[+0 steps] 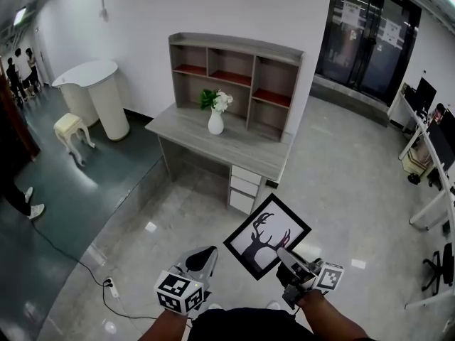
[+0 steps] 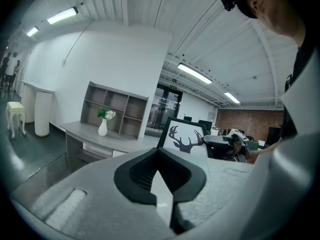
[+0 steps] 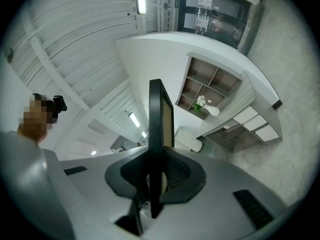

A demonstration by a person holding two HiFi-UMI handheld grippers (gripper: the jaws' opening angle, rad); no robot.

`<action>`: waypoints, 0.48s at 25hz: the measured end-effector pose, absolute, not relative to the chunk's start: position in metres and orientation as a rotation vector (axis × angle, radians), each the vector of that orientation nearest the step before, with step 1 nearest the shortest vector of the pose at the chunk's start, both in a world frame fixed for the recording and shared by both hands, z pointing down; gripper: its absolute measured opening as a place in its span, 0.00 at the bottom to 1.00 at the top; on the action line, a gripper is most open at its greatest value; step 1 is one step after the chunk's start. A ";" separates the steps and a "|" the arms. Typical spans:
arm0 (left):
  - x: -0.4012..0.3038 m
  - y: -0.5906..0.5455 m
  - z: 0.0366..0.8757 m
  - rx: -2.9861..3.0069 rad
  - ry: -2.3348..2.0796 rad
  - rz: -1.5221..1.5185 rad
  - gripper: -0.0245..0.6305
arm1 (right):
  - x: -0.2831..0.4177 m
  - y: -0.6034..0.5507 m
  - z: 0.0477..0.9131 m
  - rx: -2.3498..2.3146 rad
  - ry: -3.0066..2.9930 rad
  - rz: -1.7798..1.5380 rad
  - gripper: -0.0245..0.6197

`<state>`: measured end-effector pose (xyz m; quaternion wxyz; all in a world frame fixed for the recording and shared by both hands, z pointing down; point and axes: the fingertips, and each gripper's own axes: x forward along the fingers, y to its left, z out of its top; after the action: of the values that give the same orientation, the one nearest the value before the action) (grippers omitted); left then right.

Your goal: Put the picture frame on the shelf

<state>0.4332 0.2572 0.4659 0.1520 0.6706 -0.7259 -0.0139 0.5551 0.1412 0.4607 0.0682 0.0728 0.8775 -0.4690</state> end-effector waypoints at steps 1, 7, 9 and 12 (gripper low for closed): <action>0.431 0.260 0.467 1.926 -2.078 -0.039 0.05 | 0.553 0.144 0.462 0.210 2.645 -1.412 0.14; 0.414 0.283 0.475 1.941 -2.049 -0.017 0.05 | 0.537 0.168 0.475 0.174 2.596 -1.450 0.14; 0.406 0.291 0.479 1.935 -2.042 -0.016 0.05 | 0.532 0.176 0.480 0.158 2.582 -1.476 0.14; 0.397 0.300 0.485 1.914 -2.030 -0.029 0.05 | 0.524 0.185 0.487 0.141 2.591 -1.510 0.14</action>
<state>0.3966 0.3002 0.4847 0.1748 0.6754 -0.7163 -0.0103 0.5238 0.1846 0.4866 0.0698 0.0468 0.8609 -0.5019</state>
